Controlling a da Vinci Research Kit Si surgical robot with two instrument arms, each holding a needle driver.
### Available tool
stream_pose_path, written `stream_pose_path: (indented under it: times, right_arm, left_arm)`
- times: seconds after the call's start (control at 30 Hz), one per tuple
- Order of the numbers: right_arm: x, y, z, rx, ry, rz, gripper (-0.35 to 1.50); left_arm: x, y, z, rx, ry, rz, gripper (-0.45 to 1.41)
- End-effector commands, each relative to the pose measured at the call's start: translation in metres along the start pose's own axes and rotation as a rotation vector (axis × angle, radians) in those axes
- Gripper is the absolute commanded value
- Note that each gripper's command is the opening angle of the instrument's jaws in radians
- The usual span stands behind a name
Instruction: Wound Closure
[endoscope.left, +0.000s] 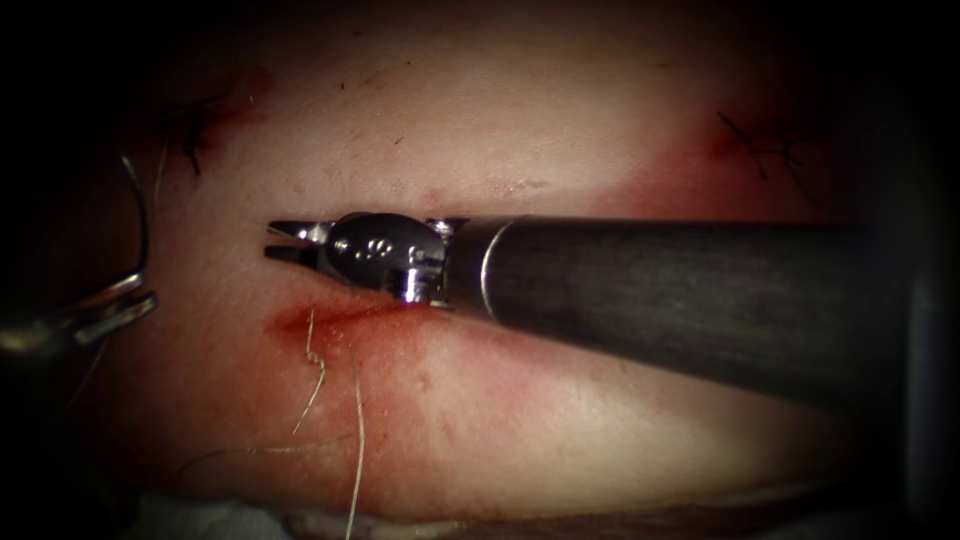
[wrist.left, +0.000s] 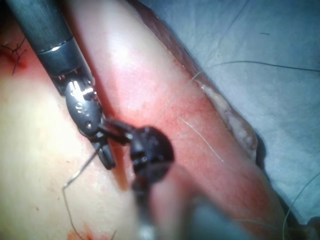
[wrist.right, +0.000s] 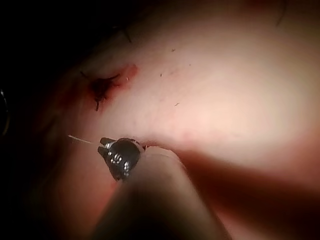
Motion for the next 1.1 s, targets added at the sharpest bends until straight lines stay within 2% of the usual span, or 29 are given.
stream_pose_path:
  times: [0.03, 0.1, 0.2, 0.23, 0.27, 0.33, 0.37, 0.4, 0.47, 0.5, 0.53, 0.57, 0.63, 0.73, 0.77, 0.8, 0.83, 0.87, 0.97, 1.1]
  right_arm:
    - [0.0000, 0.0007, -0.0001, -0.017, -0.007, 0.008, -0.35]
    - [0.0007, 0.0028, -0.0013, -0.054, -0.002, 0.026, -0.35]
    - [0.0010, 0.0037, -0.0014, -0.057, 0.004, 0.033, -0.35]
    - [0.0008, 0.0038, -0.0011, -0.062, 0.004, 0.026, -0.06]
    - [0.0008, 0.0038, -0.0011, -0.062, 0.004, 0.026, -0.06]
    - [0.0005, 0.0039, -0.0008, -0.107, -0.022, 0.049, 1.21]
    - [0.0005, 0.0039, -0.0008, -0.107, -0.022, 0.049, 1.21]
    - [0.0004, 0.0040, -0.0013, -0.116, -0.029, 0.087, 1.32]
    - [0.0006, 0.0047, -0.0046, -0.154, 0.010, 0.120, 1.40]
    - [0.0006, 0.0047, -0.0046, -0.154, 0.010, 0.120, 1.40]
    - [0.0008, 0.0052, -0.0073, -0.165, 0.024, 0.134, 1.42]
    - [0.0008, 0.0054, -0.0086, -0.167, 0.029, 0.140, 1.42]
    - [0.0007, 0.0059, -0.0130, -0.173, 0.045, 0.162, 1.40]
    - [0.0004, 0.0061, -0.0171, -0.191, 0.063, 0.181, 1.37]
    - [0.0004, 0.0061, -0.0171, -0.191, 0.063, 0.181, 1.37]
    - [0.0001, 0.0060, -0.0197, -0.217, 0.078, 0.195, 1.38]
    - [-0.0001, 0.0059, -0.0206, -0.227, 0.081, 0.200, 1.40]
    - [-0.0005, 0.0053, -0.0225, -0.248, 0.088, 0.208, 1.42]
    - [-0.0015, 0.0037, -0.0248, -0.267, 0.074, 0.210, 1.43]
    - [-0.0027, 0.0011, -0.0267, -0.276, 0.065, 0.204, 1.45]
  left_arm:
    - [-0.0003, 0.0007, 0.0005, -0.002, 0.000, -0.002, -0.45]
    - [-0.0004, 0.0006, 0.0006, -0.001, -0.001, -0.002, -0.45]
    - [-0.0006, 0.0006, 0.0006, -0.001, -0.001, -0.001, -0.45]
    - [-0.0012, 0.0006, 0.0008, -0.001, -0.004, -0.003, -0.45]
    - [-0.0012, 0.0006, 0.0008, -0.001, -0.004, -0.003, -0.45]
    - [-0.0024, 0.0008, 0.0012, -0.005, -0.017, -0.005, -0.45]
    - [-0.0024, 0.0008, 0.0012, -0.005, -0.017, -0.005, -0.45]
    - [-0.0036, 0.0008, 0.0017, -0.005, -0.022, -0.009, -0.45]
    - [-0.0071, 0.0000, 0.0032, -0.013, -0.048, -0.019, -0.45]
    - [-0.0071, 0.0000, 0.0032, -0.013, -0.048, -0.019, -0.45]
    - [-0.0092, -0.0008, 0.0040, -0.016, -0.062, -0.027, -0.45]
    - [-0.0101, -0.0012, 0.0044, -0.018, -0.071, -0.028, -0.45]
    - [-0.0133, -0.0019, 0.0057, -0.011, -0.083, -0.044, -0.45]
    - [-0.0165, -0.0018, 0.0072, 0.002, -0.096, -0.060, -0.45]
    - [-0.0165, -0.0018, 0.0072, 0.002, -0.096, -0.060, -0.45]
    - [-0.0185, -0.0016, 0.0086, 0.012, -0.112, -0.071, -0.45]
    - [-0.0194, -0.0014, 0.0093, 0.011, -0.115, -0.075, -0.45]
    - [-0.0210, -0.0011, 0.0107, 0.002, -0.121, -0.077, -0.45]
    - [-0.0240, -0.0006, 0.0138, -0.009, -0.126, -0.089, -0.45]
    - [-0.0265, -0.0004, 0.0167, 0.000, -0.131, -0.112, -0.45]
